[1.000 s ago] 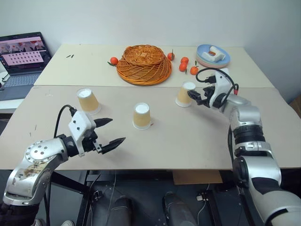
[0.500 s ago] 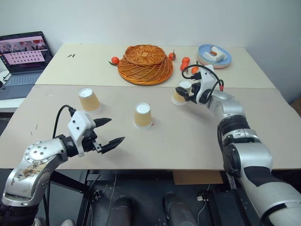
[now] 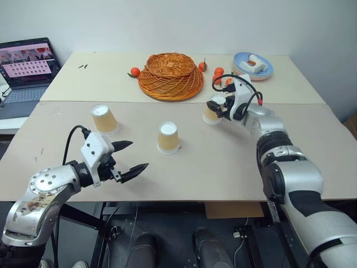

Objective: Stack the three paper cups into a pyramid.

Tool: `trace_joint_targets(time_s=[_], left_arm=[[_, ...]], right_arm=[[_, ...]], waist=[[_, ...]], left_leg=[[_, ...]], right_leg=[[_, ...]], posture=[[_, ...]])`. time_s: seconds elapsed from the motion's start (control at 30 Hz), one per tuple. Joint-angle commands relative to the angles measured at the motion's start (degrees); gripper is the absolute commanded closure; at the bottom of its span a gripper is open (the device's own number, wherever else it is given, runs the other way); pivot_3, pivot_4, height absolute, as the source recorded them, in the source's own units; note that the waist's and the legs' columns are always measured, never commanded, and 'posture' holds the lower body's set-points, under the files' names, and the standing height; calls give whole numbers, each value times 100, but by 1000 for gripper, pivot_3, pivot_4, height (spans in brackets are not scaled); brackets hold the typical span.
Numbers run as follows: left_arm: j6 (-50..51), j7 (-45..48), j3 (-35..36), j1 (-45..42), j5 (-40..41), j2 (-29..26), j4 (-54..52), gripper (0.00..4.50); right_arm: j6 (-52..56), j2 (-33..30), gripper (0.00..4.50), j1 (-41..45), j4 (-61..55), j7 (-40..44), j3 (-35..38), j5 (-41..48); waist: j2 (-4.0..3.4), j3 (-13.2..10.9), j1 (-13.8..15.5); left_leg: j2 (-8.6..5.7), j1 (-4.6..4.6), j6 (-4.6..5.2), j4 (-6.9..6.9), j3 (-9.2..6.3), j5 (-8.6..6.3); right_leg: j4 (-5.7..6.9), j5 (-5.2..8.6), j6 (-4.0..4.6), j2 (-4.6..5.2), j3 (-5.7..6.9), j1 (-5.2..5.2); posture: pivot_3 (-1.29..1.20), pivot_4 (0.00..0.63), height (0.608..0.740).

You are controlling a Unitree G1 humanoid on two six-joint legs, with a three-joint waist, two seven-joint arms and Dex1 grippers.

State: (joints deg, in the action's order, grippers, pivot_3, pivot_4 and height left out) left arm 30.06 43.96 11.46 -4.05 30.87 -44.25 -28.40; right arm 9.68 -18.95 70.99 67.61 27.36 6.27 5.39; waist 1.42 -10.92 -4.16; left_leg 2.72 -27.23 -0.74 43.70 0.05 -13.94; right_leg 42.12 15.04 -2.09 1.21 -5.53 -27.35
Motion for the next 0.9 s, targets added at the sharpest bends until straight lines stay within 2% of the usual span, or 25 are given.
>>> trace_joint_targets(time_s=[0.03, 0.23, 0.37, 0.47, 0.6, 0.7, 0.8, 0.9], left_arm=[[-24, -25, 142, -30, 34, -35, -172, 0], [-31, -25, 115, -66, 12, -37, -145, 0], [-25, -24, 101, -82, 8, -38, -135, 0], [-16, -32, 98, -88, 16, -28, -141, 0], [-34, -26, 48, -100, -7, -9, -110, 0], [-37, -20, 10, -156, -13, 4, -67, 0], [-33, -14, -24, -220, -16, 11, -34, 0], [-18, -4, -46, -239, -2, 11, -58, 0]], right_arm=[[-199, -4, 1761, 228, -64, 18, 91, 27], [-183, -25, 1810, 224, -117, 111, 73, 19], [-32, -234, 1810, 253, -618, 387, 146, 161], [382, -478, 1810, 84, -1537, 1161, 48, 333], [1487, -895, 1810, -754, -3900, 2758, -312, 1030], [2109, -1100, 1810, -1269, -5108, 3422, -546, 1494], [2231, -1217, 1810, -1736, -5795, 3906, -916, 1589], [2131, -1067, 1810, -1880, -5826, 3867, -1128, 1463]], waist=[[0, 0, 0], [0, 0, 0], [-1, -1, 1], [-4, -3, 15], [-5, -3, 36], [-4, -3, 41], [-4, -3, 19], [-4, -3, 9]], left_leg=[[0, 0, 0, 0, 0, 0], [0, 0, 0, 0, 0, 0], [0, 0, 0, 0, 0, 0], [0, -12, 0, 0, 0, 0], [0, -12, 0, -6, -3, 0], [2, -9, 0, -7, -7, -1], [3, -5, -1, -5, -6, 1], [4, 8, -2, -4, -4, 5]], right_leg=[[0, 0, 0, 0, 0, 0], [0, 0, 1, 0, 0, 0], [0, 0, 0, 0, 0, -1], [2, -1, 1, 1, -1, -14], [1, 0, 0, 1, 3, -14], [1, 0, 0, 2, 6, -9], [1, -3, 3, 1, 7, -7], [1, 5, -16, 0, 7, -2]], posture=[[0, 150, 671], [0, 150, 671], [0, 150, 671], [0, 150, 671], [0, 150, 671], [0, 150, 671], [0, 150, 671], [0, 150, 671]])
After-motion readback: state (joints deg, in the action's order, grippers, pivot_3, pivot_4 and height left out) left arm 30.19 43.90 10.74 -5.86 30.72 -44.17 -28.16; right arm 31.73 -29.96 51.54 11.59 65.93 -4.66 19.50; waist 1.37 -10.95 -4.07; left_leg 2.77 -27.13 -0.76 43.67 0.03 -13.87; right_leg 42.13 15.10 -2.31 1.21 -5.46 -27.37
